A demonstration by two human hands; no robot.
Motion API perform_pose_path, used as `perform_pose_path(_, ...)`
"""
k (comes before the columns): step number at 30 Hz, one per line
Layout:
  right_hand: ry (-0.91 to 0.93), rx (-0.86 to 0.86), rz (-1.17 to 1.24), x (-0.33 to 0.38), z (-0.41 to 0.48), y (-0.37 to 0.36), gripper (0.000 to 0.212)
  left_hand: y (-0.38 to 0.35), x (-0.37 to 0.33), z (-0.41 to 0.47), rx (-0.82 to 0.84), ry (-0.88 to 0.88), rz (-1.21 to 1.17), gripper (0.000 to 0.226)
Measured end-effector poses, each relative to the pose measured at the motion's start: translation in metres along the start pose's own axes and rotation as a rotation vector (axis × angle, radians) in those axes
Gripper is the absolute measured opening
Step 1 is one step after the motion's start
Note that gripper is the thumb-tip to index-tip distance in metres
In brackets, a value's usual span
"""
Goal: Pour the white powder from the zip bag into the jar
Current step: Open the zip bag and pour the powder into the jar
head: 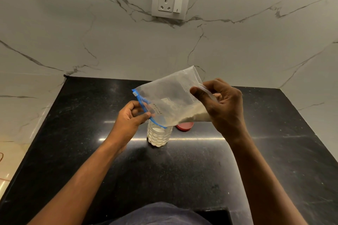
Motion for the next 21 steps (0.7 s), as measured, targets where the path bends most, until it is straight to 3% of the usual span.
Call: perform_pose_path(21, -0.033, 0.044, -0.057, -0.006, 0.007, -0.005, 0.014, 0.002, 0.005, 0.001, 0.011, 0.027, 0.022, 0.027)
Point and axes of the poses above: each hand's wrist, its own z-axis towards the middle knuckle, its own y-axis out of the back of the hand, x = y × z, the point moved 7 cm from there along z, towards the middle knuckle, and after that the axes turned 13 degrees about -y, right-handed, at the moved point
